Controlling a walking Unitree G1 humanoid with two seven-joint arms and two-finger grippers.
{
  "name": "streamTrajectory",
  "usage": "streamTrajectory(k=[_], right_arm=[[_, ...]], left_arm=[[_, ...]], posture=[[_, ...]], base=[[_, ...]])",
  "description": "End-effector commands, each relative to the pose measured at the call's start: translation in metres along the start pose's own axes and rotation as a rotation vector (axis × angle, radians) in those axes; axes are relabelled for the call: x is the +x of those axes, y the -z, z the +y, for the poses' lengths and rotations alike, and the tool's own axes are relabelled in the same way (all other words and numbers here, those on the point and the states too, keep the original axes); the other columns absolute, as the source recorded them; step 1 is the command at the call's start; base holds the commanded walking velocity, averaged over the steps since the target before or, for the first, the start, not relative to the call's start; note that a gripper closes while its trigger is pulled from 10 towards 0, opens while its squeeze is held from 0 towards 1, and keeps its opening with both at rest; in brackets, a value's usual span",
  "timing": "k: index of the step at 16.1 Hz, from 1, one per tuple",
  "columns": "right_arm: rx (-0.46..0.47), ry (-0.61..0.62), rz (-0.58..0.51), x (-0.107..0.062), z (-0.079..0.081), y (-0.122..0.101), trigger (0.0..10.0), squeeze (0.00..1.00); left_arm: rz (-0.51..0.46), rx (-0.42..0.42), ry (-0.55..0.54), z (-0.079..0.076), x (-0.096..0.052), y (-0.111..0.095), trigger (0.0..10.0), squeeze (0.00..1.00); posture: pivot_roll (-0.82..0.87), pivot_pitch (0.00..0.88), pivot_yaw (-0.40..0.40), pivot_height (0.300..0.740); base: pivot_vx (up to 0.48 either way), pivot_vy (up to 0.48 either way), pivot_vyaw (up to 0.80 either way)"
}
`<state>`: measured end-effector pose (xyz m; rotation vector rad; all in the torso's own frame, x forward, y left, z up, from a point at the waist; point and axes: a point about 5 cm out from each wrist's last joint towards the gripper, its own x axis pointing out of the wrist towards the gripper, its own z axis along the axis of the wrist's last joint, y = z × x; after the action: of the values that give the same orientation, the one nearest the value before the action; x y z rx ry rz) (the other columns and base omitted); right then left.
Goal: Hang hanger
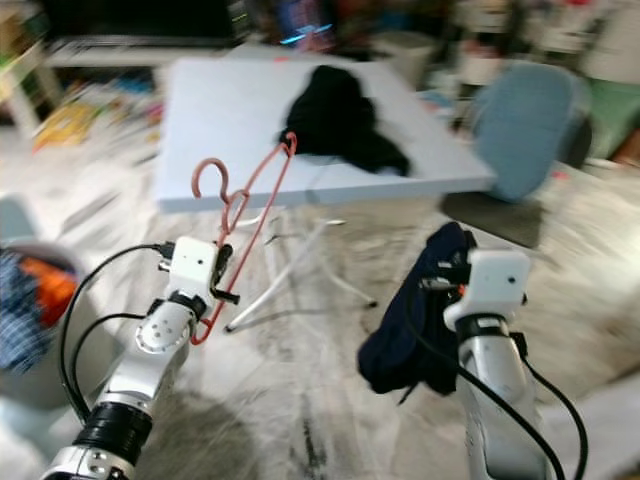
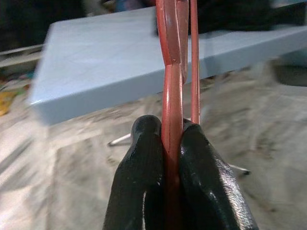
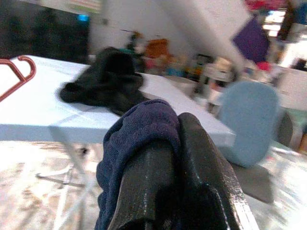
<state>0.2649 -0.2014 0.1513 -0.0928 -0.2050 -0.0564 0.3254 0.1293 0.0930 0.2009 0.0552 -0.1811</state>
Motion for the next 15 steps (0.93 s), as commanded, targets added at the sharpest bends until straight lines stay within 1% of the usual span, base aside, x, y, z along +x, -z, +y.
streamTrajectory(k=[1, 3, 4, 7, 9, 11, 12, 13, 14, 15], right_arm=[[-0.003, -0.017, -0.036, 0.004, 0.002, -0.008, 10.0, 0.00], [0.000, -0.021, -0.037, 0.004, 0.002, -0.008, 10.0, 0.00], [0.001, -0.026, -0.037, 0.005, 0.003, -0.008, 10.0, 0.00], [0.003, -0.027, -0.018, 0.007, 0.002, -0.004, 10.0, 0.00], [-0.010, -0.039, -0.016, 0.010, 0.002, -0.005, 10.0, 0.00], [0.004, -0.014, 0.019, 0.009, 0.002, 0.000, 10.0, 0.00], [-0.005, -0.026, 0.033, 0.007, 0.006, 0.002, 10.0, 0.00], [0.004, -0.040, 0.052, 0.006, 0.008, 0.005, 10.0, 0.00], [0.004, -0.040, 0.052, 0.006, 0.008, 0.005, 10.0, 0.00], [0.019, -0.068, 0.074, 0.006, 0.008, 0.008, 10.0, 0.00]], left_arm=[[-0.019, -0.002, -0.021, 0.004, 0.001, -0.006, 10.0, 0.00], [-0.020, -0.004, -0.024, 0.006, 0.000, -0.006, 10.0, 0.00], [-0.005, -0.007, -0.023, 0.008, 0.000, -0.003, 10.0, 0.00], [0.024, -0.015, 0.011, 0.014, -0.001, 0.005, 10.0, 0.00], [0.018, 0.009, 0.052, 0.020, -0.002, 0.006, 10.0, 0.00], [0.011, 0.014, 0.102, 0.024, -0.007, 0.009, 10.0, 0.00], [0.002, 0.011, 0.110, 0.027, -0.010, 0.008, 10.0, 0.00], [-0.002, 0.004, 0.096, 0.031, -0.013, 0.009, 10.0, 0.00], [-0.002, 0.004, 0.096, 0.031, -0.013, 0.009, 10.0, 0.00], [0.005, -0.006, 0.034, 0.037, -0.017, 0.011, 10.0, 0.00]], posture=[[0.11, 0.000, -0.071, 0.740], [0.11, 0.000, -0.072, 0.740], [0.12, 0.000, -0.078, 0.740], [0.14, 0.000, -0.097, 0.740], [0.17, 0.000, -0.120, 0.740], [0.22, 0.000, -0.152, 0.740], [0.24, 0.000, -0.162, 0.740], [0.26, 0.000, -0.167, 0.740], [0.26, 0.000, -0.167, 0.740], [0.29, 0.000, -0.169, 0.740]], base=[[0.326, 0.000, 0.79], [0.330, 0.000, 0.78], [0.337, 0.000, 0.61], [0.340, 0.000, 0.00], [0.341, 0.000, 0.00], [0.341, 0.000, 0.00], [0.345, 0.000, 0.00], [0.345, 0.000, 0.00], [0.345, 0.000, 0.00], [0.315, 0.000, 0.00]])
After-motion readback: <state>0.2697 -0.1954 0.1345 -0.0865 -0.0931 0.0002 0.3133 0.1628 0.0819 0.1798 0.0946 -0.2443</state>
